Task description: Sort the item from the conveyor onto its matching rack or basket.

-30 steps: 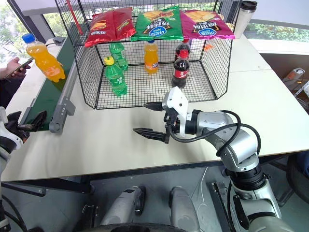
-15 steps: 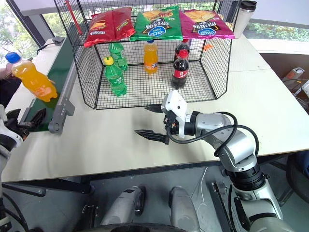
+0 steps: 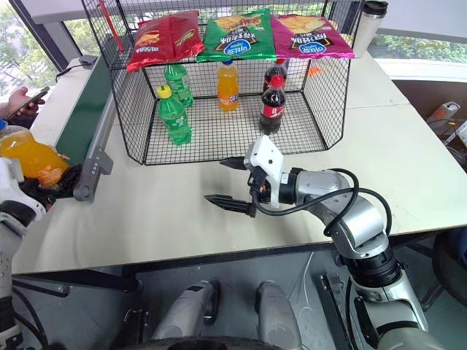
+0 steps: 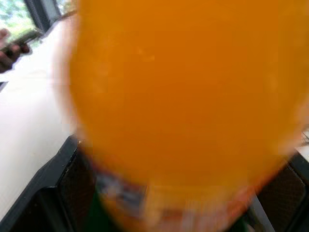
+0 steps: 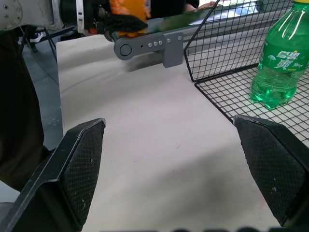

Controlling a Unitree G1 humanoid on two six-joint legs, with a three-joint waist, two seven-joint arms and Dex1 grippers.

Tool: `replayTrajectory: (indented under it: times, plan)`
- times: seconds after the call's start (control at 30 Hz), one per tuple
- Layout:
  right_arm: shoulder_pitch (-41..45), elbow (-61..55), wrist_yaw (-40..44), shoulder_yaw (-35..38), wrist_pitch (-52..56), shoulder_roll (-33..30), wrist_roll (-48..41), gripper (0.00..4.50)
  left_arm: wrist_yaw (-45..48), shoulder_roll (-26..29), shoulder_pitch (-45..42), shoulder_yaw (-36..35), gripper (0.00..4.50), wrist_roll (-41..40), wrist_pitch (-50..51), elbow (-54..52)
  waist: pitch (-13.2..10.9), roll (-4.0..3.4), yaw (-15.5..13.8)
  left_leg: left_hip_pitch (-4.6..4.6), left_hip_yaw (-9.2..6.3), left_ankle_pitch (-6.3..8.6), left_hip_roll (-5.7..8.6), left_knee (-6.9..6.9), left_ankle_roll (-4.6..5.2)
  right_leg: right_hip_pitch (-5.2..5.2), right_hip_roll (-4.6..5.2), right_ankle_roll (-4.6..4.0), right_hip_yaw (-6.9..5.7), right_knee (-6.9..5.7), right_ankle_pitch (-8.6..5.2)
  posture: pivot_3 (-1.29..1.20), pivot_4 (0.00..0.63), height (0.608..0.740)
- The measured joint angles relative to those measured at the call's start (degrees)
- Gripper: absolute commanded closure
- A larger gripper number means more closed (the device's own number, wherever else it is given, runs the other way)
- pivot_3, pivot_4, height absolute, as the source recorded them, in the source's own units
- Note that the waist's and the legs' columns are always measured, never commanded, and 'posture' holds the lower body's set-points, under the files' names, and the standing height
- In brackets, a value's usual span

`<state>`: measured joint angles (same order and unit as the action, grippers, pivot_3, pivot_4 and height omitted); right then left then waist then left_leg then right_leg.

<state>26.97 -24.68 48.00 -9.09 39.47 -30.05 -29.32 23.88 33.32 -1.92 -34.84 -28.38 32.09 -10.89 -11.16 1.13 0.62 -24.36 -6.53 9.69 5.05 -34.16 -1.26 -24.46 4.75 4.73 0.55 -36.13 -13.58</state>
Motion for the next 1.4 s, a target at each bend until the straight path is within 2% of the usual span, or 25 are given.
replayTrajectory:
  times: [0.1,0.37,0.6,0.73,0.93,1.07,1.23,1.4]
  plan:
    - [0.0,0.0,-0.3,0.0,0.0,-0.1,0.0,0.0,1.1,-0.4,0.7,-0.5,1.52,-2.3,0.0,-0.4,0.0,0.0,-0.1,-0.01,-0.01,0.0,0.0,0.0,0.0,0.0,0.01,0.0,0.0,0.0,0.0,0.0,0.15,0.739]
    - [0.0,0.0,-0.5,0.0,0.0,-0.1,0.0,0.0,1.3,1.0,-2.4,-1.9,1.52,-8.3,3.5,-0.3,0.0,0.06,-0.1,-0.06,-0.05,0.0,0.0,0.0,0.0,-0.03,-0.01,0.0,-0.03,0.01,0.0,0.0,0.15,0.739]
    - [0.1,0.2,-0.5,0.1,0.2,-0.2,-0.3,0.0,1.1,7.7,-15.5,-1.9,1.52,-13.9,6.9,-0.5,0.0,0.08,-0.1,-0.07,-0.02,-0.01,0.02,-0.01,0.01,-0.03,-0.02,0.02,-0.05,0.02,0.01,0.0,0.15,0.739]
    - [1.0,0.3,-0.8,0.2,0.8,0.1,-0.7,0.0,6.0,8.4,-18.5,6.9,1.52,-14.9,7.7,-4.4,0.0,0.07,0.0,-0.06,0.04,-0.07,0.04,-0.01,0.12,-0.02,-0.01,0.04,0.0,0.02,0.02,0.0,0.15,0.739]
    - [2.3,2.2,-1.5,0.4,1.3,0.6,-0.8,0.0,14.0,4.4,-19.8,25.7,1.52,-12.8,7.5,-5.5,0.0,0.08,0.1,-0.06,0.05,-0.1,0.01,0.0,0.15,-0.03,-0.04,0.02,0.01,0.01,0.02,0.0,0.15,0.739]
    - [2.4,2.5,-2.1,0.5,1.3,0.8,-0.8,0.0,20.9,3.6,-21.0,34.5,1.52,-9.4,4.8,-5.5,0.0,0.06,0.3,-0.06,0.08,-0.1,0.0,0.06,0.17,-0.08,-0.05,0.02,0.05,0.01,0.02,0.0,0.15,0.739]
    - [2.4,2.6,-3.4,1.0,1.4,1.1,-0.8,0.0,26.7,2.8,-21.1,40.2,1.52,-4.6,0.7,-3.3,0.0,0.06,0.0,-0.06,0.07,-0.1,0.0,0.04,0.17,-0.07,-0.04,0.01,0.05,0.01,0.02,0.0,0.15,0.739]
    - [2.9,2.7,-4.7,1.4,2.4,1.8,-1.3,0.0,28.8,0.8,-22.0,43.0,1.52,-1.0,-1.9,-1.2,0.0,0.06,0.0,-0.07,0.05,-0.11,0.01,0.03,0.18,-0.07,-0.03,0.02,0.04,0.0,0.02,0.0,0.15,0.739]
